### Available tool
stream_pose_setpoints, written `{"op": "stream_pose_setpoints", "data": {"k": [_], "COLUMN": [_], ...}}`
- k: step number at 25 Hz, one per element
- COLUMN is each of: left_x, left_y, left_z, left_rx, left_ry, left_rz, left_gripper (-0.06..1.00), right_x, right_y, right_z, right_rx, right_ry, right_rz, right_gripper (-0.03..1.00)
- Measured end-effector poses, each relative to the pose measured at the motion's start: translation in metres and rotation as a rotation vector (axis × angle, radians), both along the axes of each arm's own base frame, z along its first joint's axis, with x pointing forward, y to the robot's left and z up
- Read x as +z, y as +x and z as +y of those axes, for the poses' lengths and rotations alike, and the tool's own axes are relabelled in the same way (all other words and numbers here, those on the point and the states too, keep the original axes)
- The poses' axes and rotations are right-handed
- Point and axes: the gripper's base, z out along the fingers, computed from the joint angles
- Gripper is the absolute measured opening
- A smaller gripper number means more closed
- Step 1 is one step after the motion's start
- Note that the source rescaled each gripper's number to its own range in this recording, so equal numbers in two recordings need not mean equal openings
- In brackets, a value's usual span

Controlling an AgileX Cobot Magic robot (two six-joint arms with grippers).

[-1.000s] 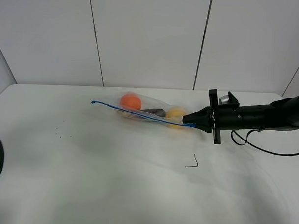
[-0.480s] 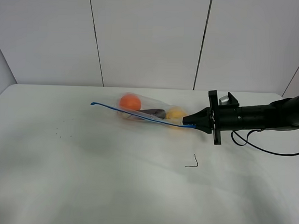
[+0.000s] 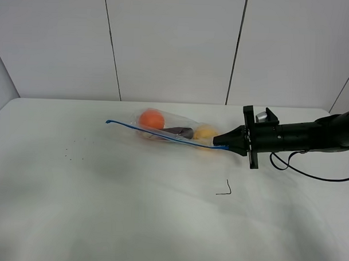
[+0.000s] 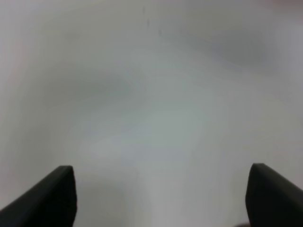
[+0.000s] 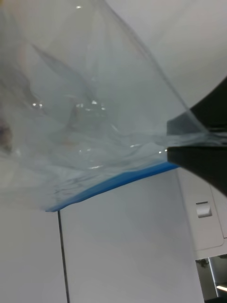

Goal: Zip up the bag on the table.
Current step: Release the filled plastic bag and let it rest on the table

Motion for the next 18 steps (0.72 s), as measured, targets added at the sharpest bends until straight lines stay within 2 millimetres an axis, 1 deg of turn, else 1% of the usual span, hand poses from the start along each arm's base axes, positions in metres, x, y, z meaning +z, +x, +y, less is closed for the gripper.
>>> {"op": "stream_pose_setpoints", "data": {"k": [2,3,4,5,7,8,9,10,11,13,14,18], "left_x": [0.000,0.000,0.000,0.000,0.000,0.000,0.000,0.000,0.000,0.000,0.000,0.000], "left_y": [-0.009,-0.013,-0.014,-0.014,-0.014,-0.014,-0.014,-0.014,-0.014,-0.014,-0.014,-0.014], "left_z": [0.000,0.000,0.000,0.000,0.000,0.000,0.000,0.000,0.000,0.000,0.000,0.000], "left_rx": [0.000,0.000,0.000,0.000,0.000,0.000,0.000,0.000,0.000,0.000,0.000,0.000], "left_ry": [0.002,0.002,0.003,0.003,0.003,0.002,0.002,0.002,0.002,0.002,0.002,0.002], "left_rz": [-0.061,-0.081,-0.090,-0.089,-0.091,-0.091,-0.091,-0.091,-0.091,-0.091,-0.091,-0.091], "left_gripper": [0.95,0.95,0.95,0.95,0.95,0.95,0.95,0.95,0.95,0.95,0.95,0.95], "right_x": [0.000,0.000,0.000,0.000,-0.001,-0.001,-0.002,-0.002,-0.003,-0.002,-0.001,0.014], "right_y": [0.000,0.000,0.000,-0.001,-0.001,-0.002,-0.003,-0.003,-0.005,-0.004,-0.003,0.016], "right_z": [0.000,0.000,0.000,0.000,0.000,0.000,0.000,0.000,0.000,-0.001,-0.002,-0.008], "right_rx": [0.001,0.002,0.004,0.005,0.009,0.012,0.018,0.025,0.037,0.080,0.109,0.208], "right_ry": [-0.001,-0.001,-0.001,-0.002,-0.005,-0.008,-0.012,-0.017,-0.026,-0.060,-0.086,-0.233], "right_rz": [0.000,0.000,0.003,0.007,0.026,0.032,0.038,0.045,0.050,0.049,0.051,0.046], "right_gripper": [0.02,0.05,0.12,0.22,0.52,0.69,0.82,0.88,0.93,0.97,0.98,1.00]}}
